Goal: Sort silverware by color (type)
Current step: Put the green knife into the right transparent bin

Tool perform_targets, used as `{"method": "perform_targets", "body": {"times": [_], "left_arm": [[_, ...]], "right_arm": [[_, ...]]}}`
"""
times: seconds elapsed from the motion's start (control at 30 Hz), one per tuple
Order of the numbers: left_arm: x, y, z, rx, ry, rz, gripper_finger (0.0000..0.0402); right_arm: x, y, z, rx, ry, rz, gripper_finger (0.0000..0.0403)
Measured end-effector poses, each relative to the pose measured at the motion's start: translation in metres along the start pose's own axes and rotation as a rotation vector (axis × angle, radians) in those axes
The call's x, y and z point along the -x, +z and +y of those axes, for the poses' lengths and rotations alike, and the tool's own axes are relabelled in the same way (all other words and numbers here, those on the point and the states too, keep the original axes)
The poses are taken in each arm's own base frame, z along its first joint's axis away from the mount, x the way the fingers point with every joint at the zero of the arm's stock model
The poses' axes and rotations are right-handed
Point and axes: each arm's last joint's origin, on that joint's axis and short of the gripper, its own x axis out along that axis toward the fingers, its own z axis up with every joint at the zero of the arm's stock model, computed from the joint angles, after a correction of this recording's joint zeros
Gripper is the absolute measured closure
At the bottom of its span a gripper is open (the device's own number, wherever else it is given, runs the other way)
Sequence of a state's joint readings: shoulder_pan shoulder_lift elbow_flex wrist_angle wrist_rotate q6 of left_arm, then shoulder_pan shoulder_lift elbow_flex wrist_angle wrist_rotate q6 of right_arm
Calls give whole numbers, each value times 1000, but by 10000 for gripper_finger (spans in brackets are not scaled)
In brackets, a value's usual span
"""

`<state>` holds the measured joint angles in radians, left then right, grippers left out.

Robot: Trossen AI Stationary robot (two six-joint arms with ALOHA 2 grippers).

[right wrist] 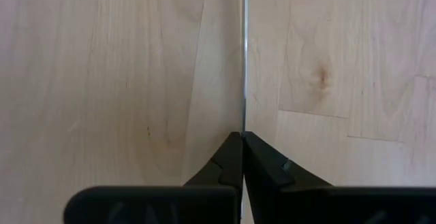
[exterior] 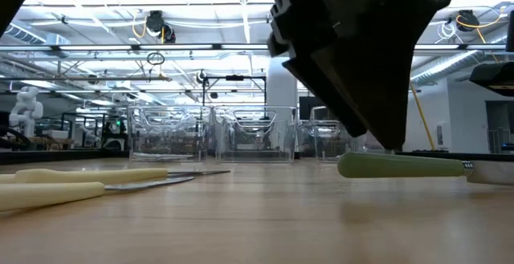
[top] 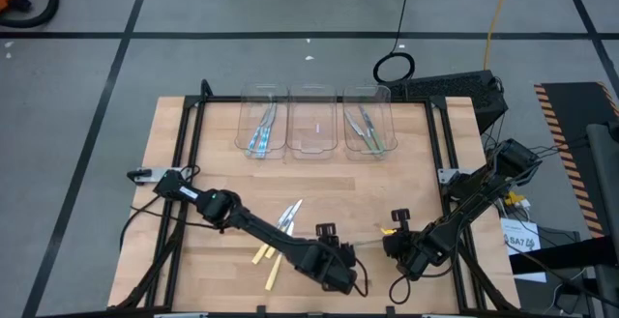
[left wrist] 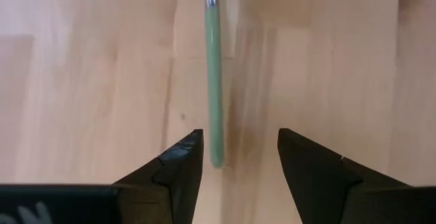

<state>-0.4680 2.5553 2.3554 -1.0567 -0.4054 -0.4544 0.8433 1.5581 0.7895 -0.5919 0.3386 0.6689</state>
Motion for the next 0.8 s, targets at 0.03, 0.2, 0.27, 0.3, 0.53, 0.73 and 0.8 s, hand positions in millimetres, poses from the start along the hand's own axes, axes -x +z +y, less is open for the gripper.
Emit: {"method": "perform_targets", "body": {"times": [0.03, 0.2, 0.27, 0.3, 0.53, 0.73, 0.8], "left_arm": [[-1, 0, -1, -18, 11, -5, 204], [-11, 1, 2, -42, 51, -19, 204], [-12, 3, 4, -33, 52, -31, 204], [-13, 3, 5, -36, 54, -30, 204], [-39, 2, 9, -37, 59, -2, 204], [-41, 2, 9, -29, 26, 6, 231], [-41, 2, 9, -28, 22, 7, 259]], "right_arm": [[0, 0, 0, 0, 0, 0, 402], [0, 0, 0, -4, 1, 0, 401], [0, 0, 0, -4, 1, -1, 400], [0, 0, 0, -3, 1, -1, 400], [0, 0, 0, -3, 1, 0, 399], [0, 0, 0, -1, 1, 0, 398], [0, 0, 0, 0, 1, 1, 398]]}}
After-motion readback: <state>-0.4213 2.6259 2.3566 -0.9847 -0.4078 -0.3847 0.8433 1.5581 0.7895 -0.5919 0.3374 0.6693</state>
